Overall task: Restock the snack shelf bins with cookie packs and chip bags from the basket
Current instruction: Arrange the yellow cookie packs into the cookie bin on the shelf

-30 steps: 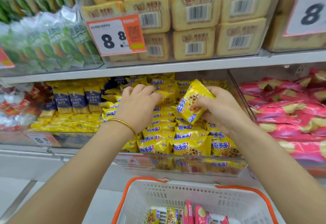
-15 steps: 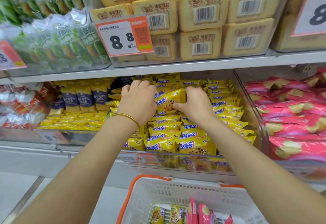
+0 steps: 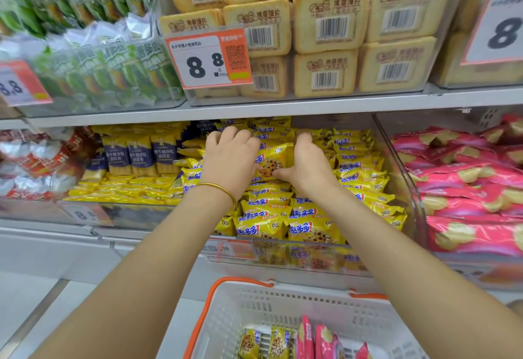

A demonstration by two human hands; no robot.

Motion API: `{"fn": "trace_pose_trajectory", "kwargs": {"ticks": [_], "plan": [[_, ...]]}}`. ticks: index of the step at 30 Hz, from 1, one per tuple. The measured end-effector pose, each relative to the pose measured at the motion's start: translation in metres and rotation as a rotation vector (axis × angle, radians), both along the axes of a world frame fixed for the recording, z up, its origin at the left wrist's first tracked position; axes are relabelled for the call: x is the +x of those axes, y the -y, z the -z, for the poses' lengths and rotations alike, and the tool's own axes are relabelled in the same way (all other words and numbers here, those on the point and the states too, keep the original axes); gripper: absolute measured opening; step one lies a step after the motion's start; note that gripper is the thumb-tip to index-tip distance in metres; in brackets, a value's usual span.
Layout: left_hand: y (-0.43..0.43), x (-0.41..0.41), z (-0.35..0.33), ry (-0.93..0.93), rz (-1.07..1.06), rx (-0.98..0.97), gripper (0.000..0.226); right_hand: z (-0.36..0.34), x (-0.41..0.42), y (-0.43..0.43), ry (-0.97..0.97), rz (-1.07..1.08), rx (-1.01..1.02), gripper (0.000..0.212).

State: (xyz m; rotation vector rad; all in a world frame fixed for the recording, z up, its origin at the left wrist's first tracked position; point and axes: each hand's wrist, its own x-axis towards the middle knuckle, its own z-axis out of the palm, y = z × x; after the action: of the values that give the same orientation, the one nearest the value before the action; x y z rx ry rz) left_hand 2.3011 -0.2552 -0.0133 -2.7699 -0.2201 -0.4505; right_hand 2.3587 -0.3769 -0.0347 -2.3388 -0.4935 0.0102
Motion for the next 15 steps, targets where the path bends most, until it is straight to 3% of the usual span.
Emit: {"fn": "trace_pose_trajectory", "kwargs": {"ticks": [5, 9, 12, 15], "plan": [[0.008, -0.045, 0.001, 0.248, 0.156, -0.047, 0.033, -0.004, -0.018, 0.029, 0.081, -0.028, 0.085, 0.048], [0.025, -0.097, 0.019, 0.337, 0.259, -0.146, 0.024, -0.004, -0.058, 0.058, 0.188, -0.128, 0.127, 0.031], [0.036, -0.133, 0.052, 0.265, 0.317, -0.274, 0.02, 0.014, -0.094, 0.074, 0.166, -0.244, 0.161, 0.019], [0.035, -0.159, 0.099, -0.03, 0.261, -0.335, 0.026, 0.062, -0.116, 0.075, 0.042, -0.352, -0.008, 0.014]]}}
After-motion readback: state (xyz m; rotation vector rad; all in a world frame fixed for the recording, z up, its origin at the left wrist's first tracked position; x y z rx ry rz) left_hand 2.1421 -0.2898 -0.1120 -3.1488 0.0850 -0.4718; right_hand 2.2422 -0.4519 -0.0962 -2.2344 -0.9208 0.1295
